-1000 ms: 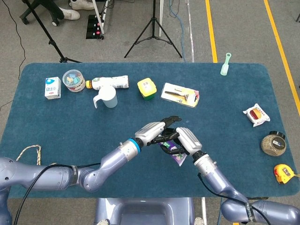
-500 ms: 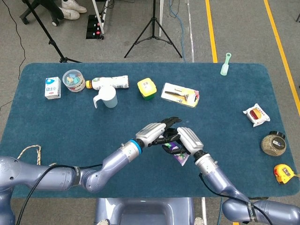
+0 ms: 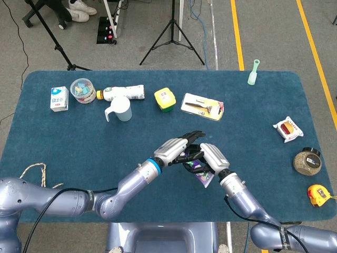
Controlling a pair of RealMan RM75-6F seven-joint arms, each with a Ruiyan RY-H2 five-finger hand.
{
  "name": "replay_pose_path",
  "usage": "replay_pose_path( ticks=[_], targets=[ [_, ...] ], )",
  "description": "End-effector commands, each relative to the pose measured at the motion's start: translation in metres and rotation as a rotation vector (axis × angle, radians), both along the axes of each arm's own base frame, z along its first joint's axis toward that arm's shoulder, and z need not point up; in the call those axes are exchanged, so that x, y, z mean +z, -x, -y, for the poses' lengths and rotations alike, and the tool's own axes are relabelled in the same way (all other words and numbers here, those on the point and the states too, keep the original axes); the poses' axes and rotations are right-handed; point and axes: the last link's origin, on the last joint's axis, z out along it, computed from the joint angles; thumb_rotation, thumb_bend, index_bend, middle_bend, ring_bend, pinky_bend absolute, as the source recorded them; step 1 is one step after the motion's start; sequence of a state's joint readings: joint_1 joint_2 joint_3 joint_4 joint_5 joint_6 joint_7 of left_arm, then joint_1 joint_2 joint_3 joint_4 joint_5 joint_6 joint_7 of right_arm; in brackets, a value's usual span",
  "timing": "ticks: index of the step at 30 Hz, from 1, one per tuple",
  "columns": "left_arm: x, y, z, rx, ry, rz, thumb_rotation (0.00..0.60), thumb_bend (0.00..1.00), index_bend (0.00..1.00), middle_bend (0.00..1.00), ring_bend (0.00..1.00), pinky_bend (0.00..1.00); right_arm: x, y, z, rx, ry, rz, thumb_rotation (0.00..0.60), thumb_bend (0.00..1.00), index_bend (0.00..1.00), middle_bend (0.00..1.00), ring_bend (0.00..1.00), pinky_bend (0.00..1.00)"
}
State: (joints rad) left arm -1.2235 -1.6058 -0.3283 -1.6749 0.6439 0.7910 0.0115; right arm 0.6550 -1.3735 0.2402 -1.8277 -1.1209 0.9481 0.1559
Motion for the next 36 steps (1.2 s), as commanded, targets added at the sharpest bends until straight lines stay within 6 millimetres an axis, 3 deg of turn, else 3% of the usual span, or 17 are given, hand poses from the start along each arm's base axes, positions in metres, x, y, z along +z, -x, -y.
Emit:
replay_pose_path(
  ticks=[1, 36],
  targets=[
    [-0.001, -0.001, 0.000, -0.001, 0.001, 0.000, 0.000, 0.07, 0.02, 0.01, 0.00, 0.11, 0.000, -0.001, -0.001, 0.005, 0.002, -0.007, 0.544, 0.58, 0.75, 0.92, 1.00, 1.00],
    [-0.011, -0.009, 0.004, 0.005, -0.007, 0.014, 0.000, 0.07, 0.02, 0.01, 0.00, 0.10, -0.002, -0.003, 0.001, -0.022, 0.003, -0.026, 0.543, 0.58, 0.75, 0.93, 1.00, 1.00]
  ],
)
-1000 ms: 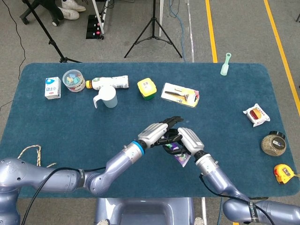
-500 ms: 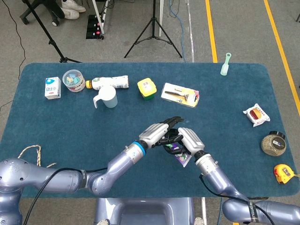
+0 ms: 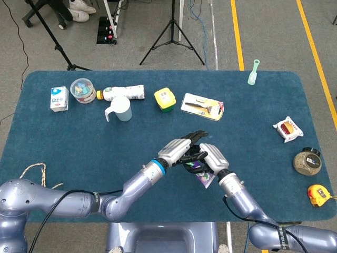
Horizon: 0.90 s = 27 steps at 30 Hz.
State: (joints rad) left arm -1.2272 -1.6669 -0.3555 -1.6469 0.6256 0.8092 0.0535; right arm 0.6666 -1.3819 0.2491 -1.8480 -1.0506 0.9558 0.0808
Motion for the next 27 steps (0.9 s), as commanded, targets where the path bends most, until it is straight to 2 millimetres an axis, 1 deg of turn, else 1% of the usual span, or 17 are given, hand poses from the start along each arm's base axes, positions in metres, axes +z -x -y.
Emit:
replay_pose_path(
  ticks=[1, 4, 8, 14, 16, 20, 22, 24, 27],
  targets=[
    [0.001, 0.000, 0.000, -0.003, -0.004, 0.000, 0.000, 0.07, 0.02, 0.01, 0.00, 0.10, 0.000, 0.001, 0.000, -0.004, 0.001, 0.001, 0.542, 0.58, 0.75, 0.93, 1.00, 1.00],
    [0.004, 0.000, -0.002, -0.004, -0.015, 0.002, 0.000, 0.07, 0.02, 0.01, 0.00, 0.10, 0.000, 0.003, 0.001, -0.012, 0.002, 0.005, 0.542, 0.58, 0.75, 0.93, 1.00, 1.00],
    [0.013, 0.001, -0.007, -0.001, -0.034, 0.016, 0.000, 0.07, 0.02, 0.01, 0.00, 0.10, 0.000, 0.006, 0.001, -0.020, 0.002, 0.013, 0.542, 0.58, 0.75, 0.93, 1.00, 1.00],
    [0.038, 0.006, -0.016, -0.003, -0.087, 0.039, 0.000, 0.07, 0.02, 0.01, 0.00, 0.10, -0.003, 0.012, 0.001, -0.032, -0.004, 0.006, 0.544, 0.58, 0.75, 0.93, 1.00, 1.00],
    [0.047, 0.010, -0.020, 0.000, -0.108, 0.045, 0.000, 0.07, 0.02, 0.01, 0.00, 0.10, -0.003, 0.014, 0.002, -0.035, -0.003, -0.001, 0.543, 0.58, 0.75, 0.93, 1.00, 1.00],
    [0.060, 0.018, -0.023, 0.003, -0.130, 0.045, 0.000, 0.07, 0.02, 0.01, 0.00, 0.10, -0.004, 0.020, 0.003, -0.038, 0.004, -0.023, 0.542, 0.58, 0.76, 0.93, 1.00, 1.00],
    [0.068, 0.026, -0.024, 0.002, -0.150, 0.038, 0.000, 0.07, 0.02, 0.01, 0.00, 0.10, -0.004, 0.025, 0.005, -0.041, 0.012, -0.046, 0.539, 0.58, 0.76, 0.92, 1.00, 1.00],
    [0.083, 0.042, -0.026, 0.001, -0.191, 0.012, 0.000, 0.07, 0.02, 0.01, 0.00, 0.10, -0.003, 0.035, 0.008, -0.036, 0.028, -0.105, 0.535, 0.58, 0.76, 0.90, 1.00, 1.00],
    [0.096, 0.058, -0.026, 0.000, -0.224, -0.010, 0.000, 0.07, 0.02, 0.01, 0.00, 0.10, -0.003, 0.042, 0.012, -0.029, 0.045, -0.156, 0.528, 0.58, 0.74, 0.87, 1.00, 1.00]
  ],
)
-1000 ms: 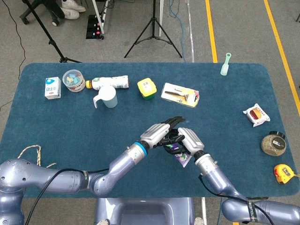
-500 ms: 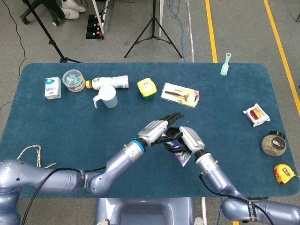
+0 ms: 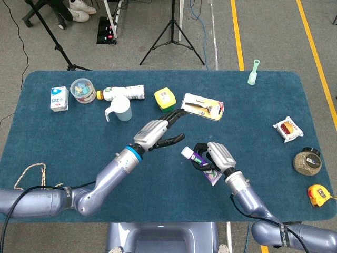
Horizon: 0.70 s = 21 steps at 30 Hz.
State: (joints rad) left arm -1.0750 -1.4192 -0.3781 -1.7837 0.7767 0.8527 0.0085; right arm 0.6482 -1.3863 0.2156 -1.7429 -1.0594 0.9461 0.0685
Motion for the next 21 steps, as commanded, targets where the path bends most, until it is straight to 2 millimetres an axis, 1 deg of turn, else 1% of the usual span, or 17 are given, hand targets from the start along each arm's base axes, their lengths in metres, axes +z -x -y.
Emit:
replay_pose_path(
  ticks=[1, 4, 6, 9, 12, 15, 16, 18, 20, 21],
  targets=[
    [0.018, 0.023, 0.002, 0.004, -0.043, -0.029, 0.000, 0.07, 0.02, 0.01, 0.00, 0.10, 0.001, 0.010, 0.004, 0.006, 0.017, -0.063, 0.522, 0.58, 0.73, 0.86, 1.00, 1.00],
    [0.027, 0.034, 0.002, 0.005, -0.068, -0.047, 0.000, 0.07, 0.02, 0.01, 0.00, 0.10, 0.001, 0.015, 0.007, 0.014, 0.034, -0.102, 0.513, 0.58, 0.71, 0.83, 1.00, 1.00],
    [0.046, 0.059, 0.004, 0.018, -0.132, -0.094, 0.000, 0.07, 0.02, 0.01, 0.00, 0.10, -0.001, 0.027, 0.011, 0.031, 0.053, -0.185, 0.512, 0.59, 0.68, 0.81, 0.99, 0.98],
    [0.064, 0.081, 0.008, 0.021, -0.179, -0.128, 0.000, 0.07, 0.02, 0.01, 0.00, 0.10, -0.007, 0.034, 0.014, 0.045, 0.063, -0.238, 0.498, 0.59, 0.64, 0.77, 0.93, 0.90],
    [0.078, 0.101, 0.011, 0.033, -0.217, -0.156, 0.000, 0.07, 0.02, 0.01, 0.00, 0.10, -0.014, 0.038, 0.016, 0.050, 0.062, -0.265, 0.465, 0.59, 0.59, 0.73, 0.85, 0.82],
    [0.085, 0.111, 0.013, 0.040, -0.232, -0.166, 0.000, 0.07, 0.02, 0.01, 0.00, 0.10, -0.017, 0.040, 0.017, 0.054, 0.064, -0.277, 0.445, 0.59, 0.50, 0.67, 0.78, 0.74],
    [0.088, 0.116, 0.015, 0.045, -0.239, -0.173, 0.000, 0.07, 0.02, 0.01, 0.00, 0.10, -0.018, 0.040, 0.018, 0.056, 0.064, -0.283, 0.437, 0.59, 0.46, 0.63, 0.74, 0.71],
    [0.098, 0.135, 0.019, 0.068, -0.267, -0.206, 0.000, 0.07, 0.02, 0.01, 0.00, 0.10, -0.022, 0.041, 0.018, 0.070, 0.063, -0.308, 0.403, 0.59, 0.36, 0.55, 0.66, 0.64],
    [0.101, 0.142, 0.021, 0.071, -0.276, -0.215, 0.000, 0.07, 0.02, 0.01, 0.00, 0.10, -0.023, 0.042, 0.018, 0.075, 0.066, -0.317, 0.327, 0.58, 0.24, 0.44, 0.57, 0.54],
    [0.103, 0.148, 0.023, 0.077, -0.284, -0.221, 0.000, 0.07, 0.02, 0.01, 0.00, 0.10, -0.024, 0.042, 0.018, 0.077, 0.070, -0.325, 0.300, 0.57, 0.20, 0.41, 0.54, 0.51]
  ],
)
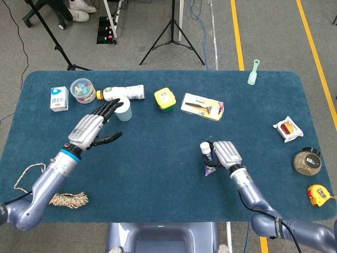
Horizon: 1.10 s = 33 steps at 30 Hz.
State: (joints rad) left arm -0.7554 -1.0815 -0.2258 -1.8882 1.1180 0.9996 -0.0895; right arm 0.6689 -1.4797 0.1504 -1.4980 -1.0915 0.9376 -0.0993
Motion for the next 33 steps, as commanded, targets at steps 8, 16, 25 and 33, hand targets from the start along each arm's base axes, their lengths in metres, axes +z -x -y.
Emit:
replay_pose_path(
  ticks=[8, 16, 25, 33],
  targets=[
    [0.022, 0.050, 0.017, 0.064, -0.054, -0.045, 0.000, 0.07, 0.02, 0.01, 0.00, 0.10, 0.005, 0.001, -0.004, 0.011, 0.021, -0.034, 0.154, 0.50, 0.04, 0.25, 0.39, 0.42],
    [0.037, 0.078, 0.031, 0.129, -0.097, -0.093, 0.000, 0.07, 0.02, 0.01, 0.00, 0.10, 0.036, 0.006, -0.007, -0.004, 0.100, 0.006, 0.164, 0.50, 0.06, 0.25, 0.38, 0.41],
    [0.053, 0.109, 0.057, 0.225, -0.229, -0.211, 0.074, 0.08, 0.15, 0.08, 0.01, 0.10, 0.085, 0.031, -0.019, -0.070, 0.278, 0.154, 0.278, 0.50, 0.31, 0.38, 0.48, 0.50],
    [0.059, 0.137, 0.081, 0.288, -0.328, -0.268, 0.179, 0.08, 0.24, 0.16, 0.09, 0.19, 0.117, 0.064, -0.041, -0.104, 0.421, 0.129, 0.289, 0.50, 0.45, 0.51, 0.58, 0.55]
  ],
)
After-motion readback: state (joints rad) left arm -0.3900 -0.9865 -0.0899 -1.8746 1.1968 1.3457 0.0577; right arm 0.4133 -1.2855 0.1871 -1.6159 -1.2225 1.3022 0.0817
